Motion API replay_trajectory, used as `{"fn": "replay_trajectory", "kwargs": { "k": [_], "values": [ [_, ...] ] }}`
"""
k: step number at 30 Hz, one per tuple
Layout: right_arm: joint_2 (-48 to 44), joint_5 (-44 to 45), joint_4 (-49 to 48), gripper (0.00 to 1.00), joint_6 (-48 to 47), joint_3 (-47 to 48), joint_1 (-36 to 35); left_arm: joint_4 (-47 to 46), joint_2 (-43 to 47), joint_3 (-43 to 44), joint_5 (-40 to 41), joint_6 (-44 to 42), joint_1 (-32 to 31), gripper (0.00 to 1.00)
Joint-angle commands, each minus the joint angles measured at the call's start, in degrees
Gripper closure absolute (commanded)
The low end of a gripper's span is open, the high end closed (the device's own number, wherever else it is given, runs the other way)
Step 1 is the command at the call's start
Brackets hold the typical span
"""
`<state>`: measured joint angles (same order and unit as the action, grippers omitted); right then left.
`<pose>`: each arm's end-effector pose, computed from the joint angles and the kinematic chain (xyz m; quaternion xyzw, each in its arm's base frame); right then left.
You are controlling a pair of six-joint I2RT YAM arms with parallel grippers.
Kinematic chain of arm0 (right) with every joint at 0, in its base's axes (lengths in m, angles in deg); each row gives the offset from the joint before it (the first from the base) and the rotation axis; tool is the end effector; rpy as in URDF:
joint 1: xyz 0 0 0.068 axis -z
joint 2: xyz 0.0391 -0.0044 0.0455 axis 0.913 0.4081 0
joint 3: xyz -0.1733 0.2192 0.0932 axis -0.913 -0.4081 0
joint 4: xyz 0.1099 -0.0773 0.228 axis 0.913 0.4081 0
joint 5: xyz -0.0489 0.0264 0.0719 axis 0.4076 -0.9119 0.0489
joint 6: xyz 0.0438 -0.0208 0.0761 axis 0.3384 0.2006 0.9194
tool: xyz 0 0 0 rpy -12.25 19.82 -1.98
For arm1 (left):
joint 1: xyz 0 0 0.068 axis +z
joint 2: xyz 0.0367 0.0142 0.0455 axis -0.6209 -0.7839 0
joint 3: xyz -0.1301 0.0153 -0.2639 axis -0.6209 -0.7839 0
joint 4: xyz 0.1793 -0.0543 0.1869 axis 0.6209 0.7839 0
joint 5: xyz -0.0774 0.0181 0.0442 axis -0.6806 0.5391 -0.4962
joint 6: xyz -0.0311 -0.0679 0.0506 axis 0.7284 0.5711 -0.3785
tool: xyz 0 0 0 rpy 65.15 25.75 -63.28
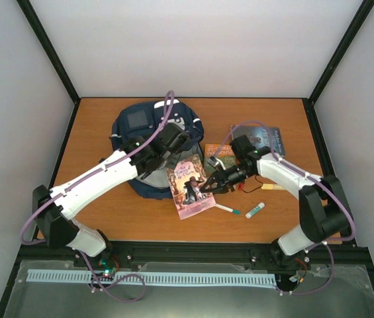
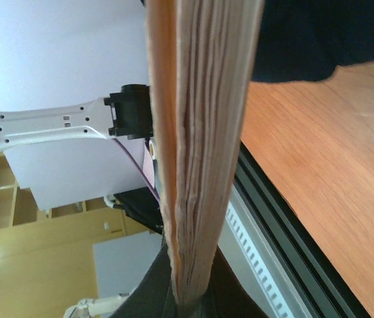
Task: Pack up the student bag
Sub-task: Place the book in the student bag.
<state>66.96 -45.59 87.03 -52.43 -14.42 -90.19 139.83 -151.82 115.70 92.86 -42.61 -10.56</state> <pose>0.2135 0.1787 0.2191 0.1421 -0.8103 -0.5619 0.0866 0.2427 -0.2197 0.3267 0.1794 0.9123 0.0432 0.3657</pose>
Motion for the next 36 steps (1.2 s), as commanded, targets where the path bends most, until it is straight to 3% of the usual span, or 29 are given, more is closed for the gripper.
{"fn": "replay_trajectory", "kwargs": {
  "k": [1, 6, 21, 25, 33, 36],
  "values": [
    [5.44, -3.96, -2.04, 0.97, -1.35, 4.79, -3.28, -4.35, 4.38, 2.73, 0.90, 2.32, 0.35, 0.99],
    [12.54, -2.31, -1.72, 0.97, -2.61, 7.34, -4.49, -4.88, 6.26, 4.45, 1.46, 3.19, 0.39, 0.99],
    [24.15, 21.79, 5.95, 0.97, -5.89, 8.63, -4.57, 1.04, 8.50, 14.70, 5.19, -0.21, 0.35, 0.99],
    [23.33, 18.42, 6.97, 0.97, -8.92, 12.40, -4.60, -1.09, 10.90, 11.47, 4.92, -0.40, 0.36, 0.99],
    [20.93, 1.01, 9.56, 0.97, -10.61, 21.71, -4.62, -5.37, 11.69, 4.00, 0.95, 0.96, 0.35, 0.99],
    [21.07, -0.47, 9.85, 0.97, -9.61, 23.84, -4.64, -6.75, 12.04, 2.60, 0.65, 1.16, 0.35, 0.99]
  ]
}}
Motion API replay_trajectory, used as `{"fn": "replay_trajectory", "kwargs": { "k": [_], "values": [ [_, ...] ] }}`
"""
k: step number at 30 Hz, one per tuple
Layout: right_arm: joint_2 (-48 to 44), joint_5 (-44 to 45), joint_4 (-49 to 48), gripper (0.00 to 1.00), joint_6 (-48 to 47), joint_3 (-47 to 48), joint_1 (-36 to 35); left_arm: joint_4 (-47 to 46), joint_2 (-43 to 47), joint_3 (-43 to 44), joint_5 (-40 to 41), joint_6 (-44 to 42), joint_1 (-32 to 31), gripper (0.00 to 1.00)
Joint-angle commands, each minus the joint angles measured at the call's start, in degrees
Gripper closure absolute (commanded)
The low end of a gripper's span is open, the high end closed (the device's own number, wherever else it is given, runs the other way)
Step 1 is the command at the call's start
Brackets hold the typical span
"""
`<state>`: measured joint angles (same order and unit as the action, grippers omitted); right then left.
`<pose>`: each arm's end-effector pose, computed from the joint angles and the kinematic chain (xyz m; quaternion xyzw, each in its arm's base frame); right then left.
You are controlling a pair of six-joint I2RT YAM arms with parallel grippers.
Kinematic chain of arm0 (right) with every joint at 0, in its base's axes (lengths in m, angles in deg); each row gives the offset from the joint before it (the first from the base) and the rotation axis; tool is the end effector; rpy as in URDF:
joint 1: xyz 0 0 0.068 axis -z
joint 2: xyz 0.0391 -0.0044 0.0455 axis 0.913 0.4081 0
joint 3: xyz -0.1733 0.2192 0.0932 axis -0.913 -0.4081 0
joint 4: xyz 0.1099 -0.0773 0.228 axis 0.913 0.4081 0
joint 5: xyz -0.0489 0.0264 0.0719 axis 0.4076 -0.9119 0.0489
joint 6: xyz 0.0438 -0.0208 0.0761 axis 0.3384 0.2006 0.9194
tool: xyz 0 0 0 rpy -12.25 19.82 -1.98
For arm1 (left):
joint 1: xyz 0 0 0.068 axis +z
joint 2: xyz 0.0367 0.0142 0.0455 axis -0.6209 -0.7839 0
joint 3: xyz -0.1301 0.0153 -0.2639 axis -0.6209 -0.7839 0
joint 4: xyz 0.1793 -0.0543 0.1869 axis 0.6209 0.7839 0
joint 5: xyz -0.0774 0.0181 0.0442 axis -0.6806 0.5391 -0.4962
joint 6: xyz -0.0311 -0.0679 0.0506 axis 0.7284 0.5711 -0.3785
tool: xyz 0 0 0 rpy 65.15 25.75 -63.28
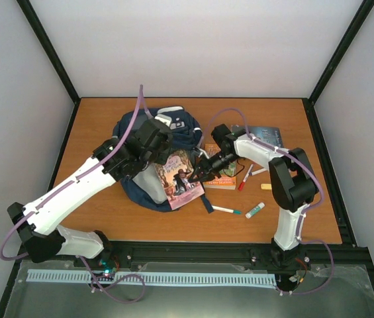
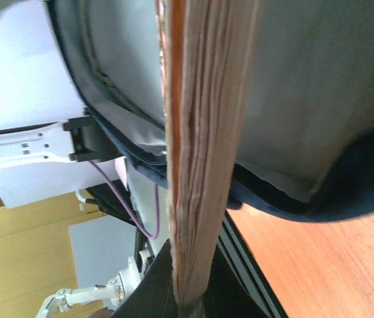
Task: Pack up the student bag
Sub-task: Place the book in the student bag.
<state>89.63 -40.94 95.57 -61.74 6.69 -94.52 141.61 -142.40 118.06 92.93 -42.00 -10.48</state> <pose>0.2814 0.2360 0.1893 0.1934 -0.8256 -0.5158 0.1222 0.2155 -0.1878 0.3846 0.1466 0.8915 -0.0082 0.4285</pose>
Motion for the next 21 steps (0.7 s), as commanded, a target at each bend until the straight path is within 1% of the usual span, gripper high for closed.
{"fn": "replay_trajectory", "kwargs": {
  "k": [1, 7, 11, 17, 19, 21],
  "values": [
    [-1.43, -5.22, 0.59, 0.97, 0.50, 3.06, -0.32, -8.75, 2.56, 0.15, 0.52, 0.56, 0.26, 0.99],
    [1.47, -8.24, -2.98, 0.97, 6.56, 5.93, -1.28, -9.16, 2.34, -0.11, 0.00, 1.13, 0.28, 0.99],
    [0.98, -9.81, -9.03, 0.97, 15.00, 5.47, -2.13, -10.39, 2.54, -0.49, -0.78, 2.34, 0.26, 0.99],
    [-0.37, -5.15, -21.04, 0.97, 28.65, 2.13, -2.43, -11.87, 2.11, -0.81, -3.31, 4.71, 0.26, 0.99],
    [0.35, -3.06, -23.97, 0.97, 31.03, 1.70, -2.51, -12.69, 2.01, -1.35, -4.58, 5.46, 0.32, 0.99],
    [2.62, -1.24, -24.96, 0.97, 32.02, 2.81, -2.86, -13.02, 1.82, -1.79, -5.14, 5.81, 0.27, 0.99]
  ]
}}
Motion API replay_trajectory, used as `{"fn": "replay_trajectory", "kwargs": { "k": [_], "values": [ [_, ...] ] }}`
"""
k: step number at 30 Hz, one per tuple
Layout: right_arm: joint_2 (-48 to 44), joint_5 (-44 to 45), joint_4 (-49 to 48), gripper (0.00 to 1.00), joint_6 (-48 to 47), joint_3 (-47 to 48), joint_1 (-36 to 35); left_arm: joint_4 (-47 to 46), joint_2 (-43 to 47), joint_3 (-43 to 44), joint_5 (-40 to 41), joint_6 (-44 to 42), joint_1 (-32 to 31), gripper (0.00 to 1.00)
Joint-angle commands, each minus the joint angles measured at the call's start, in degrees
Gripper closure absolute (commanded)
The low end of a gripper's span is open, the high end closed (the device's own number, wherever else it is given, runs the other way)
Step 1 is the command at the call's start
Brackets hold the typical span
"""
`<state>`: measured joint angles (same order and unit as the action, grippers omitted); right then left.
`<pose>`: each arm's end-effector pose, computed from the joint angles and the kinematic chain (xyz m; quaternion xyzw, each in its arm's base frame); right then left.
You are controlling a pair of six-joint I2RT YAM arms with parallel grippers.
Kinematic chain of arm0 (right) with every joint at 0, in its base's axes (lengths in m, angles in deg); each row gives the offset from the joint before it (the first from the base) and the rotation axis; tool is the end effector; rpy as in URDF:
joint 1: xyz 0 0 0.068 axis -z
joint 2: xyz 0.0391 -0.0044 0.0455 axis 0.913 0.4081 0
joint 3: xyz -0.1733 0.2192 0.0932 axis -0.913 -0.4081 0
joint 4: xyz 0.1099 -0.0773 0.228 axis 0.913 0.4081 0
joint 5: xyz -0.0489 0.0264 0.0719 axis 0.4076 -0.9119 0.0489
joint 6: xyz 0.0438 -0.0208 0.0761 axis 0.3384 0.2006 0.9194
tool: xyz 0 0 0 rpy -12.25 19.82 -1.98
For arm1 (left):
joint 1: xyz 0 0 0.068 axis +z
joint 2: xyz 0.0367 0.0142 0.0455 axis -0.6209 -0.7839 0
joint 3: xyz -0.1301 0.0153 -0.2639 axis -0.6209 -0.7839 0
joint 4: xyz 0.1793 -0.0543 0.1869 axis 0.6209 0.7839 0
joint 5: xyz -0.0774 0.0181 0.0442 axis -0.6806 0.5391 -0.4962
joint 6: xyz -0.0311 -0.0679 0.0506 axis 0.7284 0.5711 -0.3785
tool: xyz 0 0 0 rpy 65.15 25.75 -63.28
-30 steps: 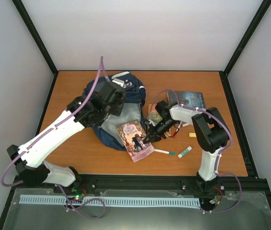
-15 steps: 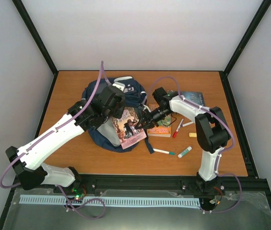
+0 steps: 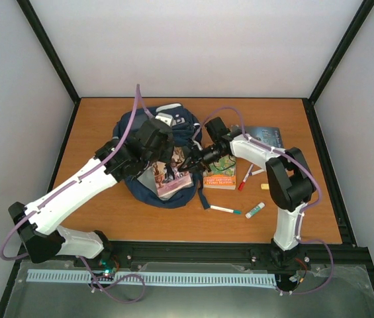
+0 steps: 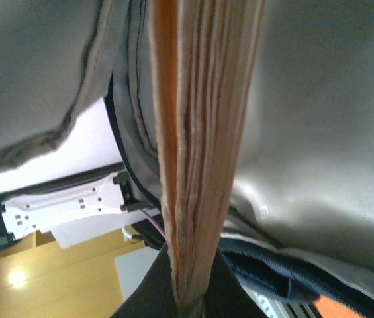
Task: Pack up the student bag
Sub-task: Place the book in the student bag.
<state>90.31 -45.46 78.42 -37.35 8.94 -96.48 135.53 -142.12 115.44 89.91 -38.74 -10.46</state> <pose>0.3044 0.2669 0.2086 0.1211 -0.8089 -0.5600 0.1322 0.2197 -0.1981 0.3800 0.1222 0.8883 -0.0602 0.4386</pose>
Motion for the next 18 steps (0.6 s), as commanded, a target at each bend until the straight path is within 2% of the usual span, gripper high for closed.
{"fn": "replay_trajectory", "kwargs": {
  "k": [1, 8, 9, 11, 12, 13, 18],
  "values": [
    [3.29, 3.08, -8.05, 0.97, 7.72, 1.45, -1.16, -6.87, 1.40, 0.78, -2.12, 2.66, 0.24, 0.99],
    [11.31, 6.60, -4.04, 0.97, -0.68, 7.50, -1.95, -5.79, 1.60, -0.63, -2.40, 3.23, 0.15, 0.99],
    [12.12, 6.19, -4.48, 0.94, -1.22, 7.41, -1.95, -5.96, 1.95, -1.18, -2.33, 3.35, 0.15, 0.99],
    [13.48, 6.84, -3.74, 0.82, -3.97, 8.15, -1.95, -6.14, 2.73, -2.17, -2.01, 3.52, 0.15, 0.99],
    [13.90, 7.75, -2.47, 0.69, -5.72, 8.72, -1.88, -6.07, 3.12, -2.57, -1.89, 3.68, 0.15, 0.99],
    [13.91, 8.77, -1.34, 0.63, -7.18, 9.15, -1.80, -6.10, 3.47, -2.84, -1.78, 3.77, 0.15, 0.99],
    [8.50, 13.72, 0.59, 0.47, -12.71, 6.69, -0.96, -6.36, 5.74, -5.10, -0.85, 4.63, 0.15, 0.99]
  ]
}}
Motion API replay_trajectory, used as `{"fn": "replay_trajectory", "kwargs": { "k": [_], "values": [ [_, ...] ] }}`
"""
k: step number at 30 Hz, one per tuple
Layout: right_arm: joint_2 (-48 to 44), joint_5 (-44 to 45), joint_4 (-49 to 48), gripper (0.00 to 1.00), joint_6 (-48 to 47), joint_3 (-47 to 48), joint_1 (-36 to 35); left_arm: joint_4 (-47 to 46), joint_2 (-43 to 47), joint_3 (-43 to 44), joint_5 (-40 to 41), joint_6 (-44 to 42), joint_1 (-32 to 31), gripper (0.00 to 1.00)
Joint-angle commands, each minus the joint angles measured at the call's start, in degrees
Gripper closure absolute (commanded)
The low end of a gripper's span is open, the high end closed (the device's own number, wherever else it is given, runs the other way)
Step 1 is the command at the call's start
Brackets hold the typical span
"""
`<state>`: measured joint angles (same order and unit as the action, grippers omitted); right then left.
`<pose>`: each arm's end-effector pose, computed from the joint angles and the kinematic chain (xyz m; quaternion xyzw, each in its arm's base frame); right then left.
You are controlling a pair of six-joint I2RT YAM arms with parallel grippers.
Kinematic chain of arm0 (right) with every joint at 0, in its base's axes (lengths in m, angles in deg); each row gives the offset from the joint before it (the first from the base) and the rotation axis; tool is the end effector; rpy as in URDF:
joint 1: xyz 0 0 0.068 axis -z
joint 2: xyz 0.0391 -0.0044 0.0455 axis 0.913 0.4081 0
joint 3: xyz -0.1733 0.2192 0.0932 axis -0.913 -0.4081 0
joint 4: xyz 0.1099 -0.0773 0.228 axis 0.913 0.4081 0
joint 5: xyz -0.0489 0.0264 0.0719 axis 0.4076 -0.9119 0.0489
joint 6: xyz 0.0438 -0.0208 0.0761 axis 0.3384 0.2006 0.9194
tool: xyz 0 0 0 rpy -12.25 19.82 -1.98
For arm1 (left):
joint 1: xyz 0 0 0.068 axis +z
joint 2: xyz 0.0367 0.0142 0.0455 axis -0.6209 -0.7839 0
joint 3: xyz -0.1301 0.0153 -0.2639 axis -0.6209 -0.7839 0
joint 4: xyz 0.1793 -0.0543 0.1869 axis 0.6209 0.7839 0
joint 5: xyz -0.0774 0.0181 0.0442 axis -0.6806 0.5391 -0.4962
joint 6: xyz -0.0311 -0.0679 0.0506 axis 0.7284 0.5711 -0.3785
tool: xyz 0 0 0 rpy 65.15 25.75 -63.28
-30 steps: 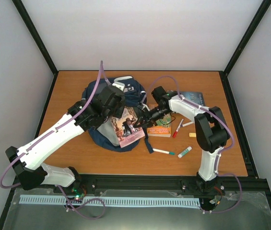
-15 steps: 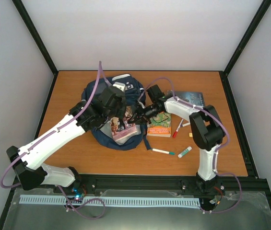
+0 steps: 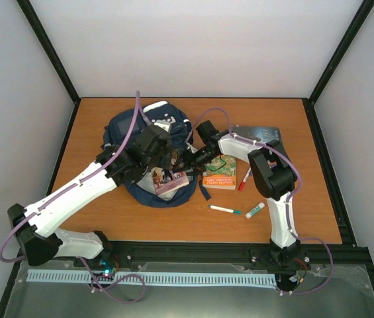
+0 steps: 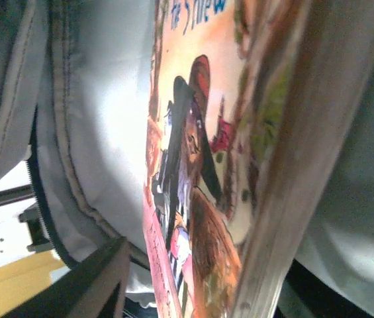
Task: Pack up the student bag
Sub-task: Place the book in the student bag.
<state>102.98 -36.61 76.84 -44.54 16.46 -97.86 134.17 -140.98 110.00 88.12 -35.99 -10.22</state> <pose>0.3402 0.2942 0.1469 0.1569 -0.8449 -0.5030 0.0922 0.2161 -0.1957 0.3541 0.1125 0.9015 -0.0665 0.4127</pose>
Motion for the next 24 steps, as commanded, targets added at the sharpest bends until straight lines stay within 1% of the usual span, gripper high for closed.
{"fn": "replay_trajectory", "kwargs": {
  "k": [1, 4, 6, 10, 14, 20, 24],
  "values": [
    [-5.80, 6.06, 2.80, 0.44, -6.74, -1.76, 0.59, -4.97, 5.01, -0.03, 1.32, 1.98, -0.09, 0.99],
    [-9.54, 10.00, 4.07, 0.39, -10.25, -5.36, 0.90, -4.39, 6.16, -0.81, 2.22, 2.29, -0.07, 0.99],
    [-12.37, 12.15, 4.14, 0.37, -12.24, -7.80, 0.96, -4.04, 6.96, -1.28, 2.80, 2.42, -0.08, 0.99],
    [-18.07, 14.07, 4.16, 0.36, -16.11, -11.88, 0.92, -3.56, 8.64, -2.41, 3.87, 2.96, -0.09, 0.99],
    [-23.99, 13.94, 5.07, 0.47, -25.64, -15.05, 0.19, -3.87, 9.77, -3.86, 3.90, 4.13, -0.09, 0.99],
    [-34.62, 22.67, 4.60, 0.53, -44.31, -19.27, -2.59, -4.95, 10.61, -6.72, 3.25, 5.63, -0.09, 0.99],
    [-40.33, 23.99, 4.53, 0.59, -59.43, -22.74, -4.02, -6.67, 11.47, -8.65, 2.70, 7.18, -0.03, 0.99]
  ]
}}
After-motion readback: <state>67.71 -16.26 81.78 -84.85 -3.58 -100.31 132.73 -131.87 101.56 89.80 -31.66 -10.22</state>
